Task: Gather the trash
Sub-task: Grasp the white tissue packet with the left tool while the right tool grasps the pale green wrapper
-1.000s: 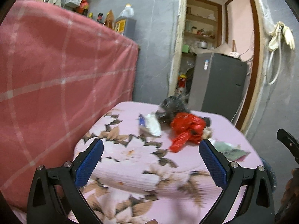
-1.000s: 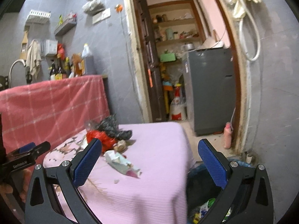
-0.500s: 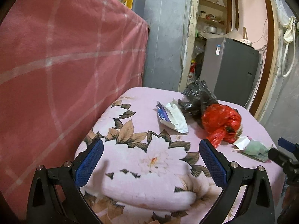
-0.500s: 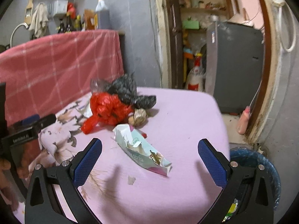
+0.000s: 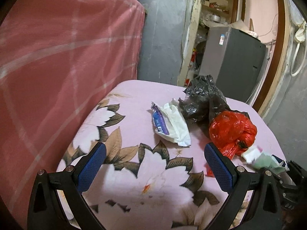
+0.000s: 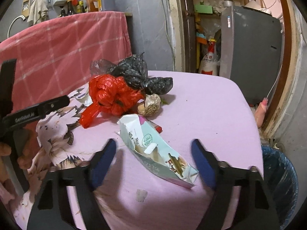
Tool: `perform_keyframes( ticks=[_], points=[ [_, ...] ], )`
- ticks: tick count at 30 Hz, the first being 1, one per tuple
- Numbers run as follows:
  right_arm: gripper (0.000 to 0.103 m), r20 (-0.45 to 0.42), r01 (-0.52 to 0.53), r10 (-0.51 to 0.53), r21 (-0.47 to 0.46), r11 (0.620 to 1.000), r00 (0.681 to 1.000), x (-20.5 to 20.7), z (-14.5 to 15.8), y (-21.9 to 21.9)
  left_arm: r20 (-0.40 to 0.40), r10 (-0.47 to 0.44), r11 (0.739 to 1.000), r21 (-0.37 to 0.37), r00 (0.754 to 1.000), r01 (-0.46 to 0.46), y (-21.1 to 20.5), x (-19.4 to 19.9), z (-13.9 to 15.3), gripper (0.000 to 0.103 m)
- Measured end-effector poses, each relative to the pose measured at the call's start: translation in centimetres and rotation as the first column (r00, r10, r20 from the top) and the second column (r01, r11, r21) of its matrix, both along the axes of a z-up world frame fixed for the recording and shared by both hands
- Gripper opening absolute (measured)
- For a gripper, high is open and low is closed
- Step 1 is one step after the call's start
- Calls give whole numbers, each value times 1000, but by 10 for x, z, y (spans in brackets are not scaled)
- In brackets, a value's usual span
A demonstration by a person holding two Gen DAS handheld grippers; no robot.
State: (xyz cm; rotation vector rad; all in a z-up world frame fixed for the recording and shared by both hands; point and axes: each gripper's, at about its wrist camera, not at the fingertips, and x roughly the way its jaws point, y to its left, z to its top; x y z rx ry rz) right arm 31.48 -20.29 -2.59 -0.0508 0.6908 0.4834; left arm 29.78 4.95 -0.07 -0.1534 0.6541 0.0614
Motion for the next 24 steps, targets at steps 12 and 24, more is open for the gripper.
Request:
perform_keyframes(
  ticks=[12,24],
  points=[
    [22,2,32,-32,57,998,999,-7,4,-12,-96,-22,998,54,995,27,-16,34,0,92],
    [20,1,32,-32,77,996,999,-9,3,-17,-193,-5,999,39,981,13,-14,61,-7,68]
  ],
)
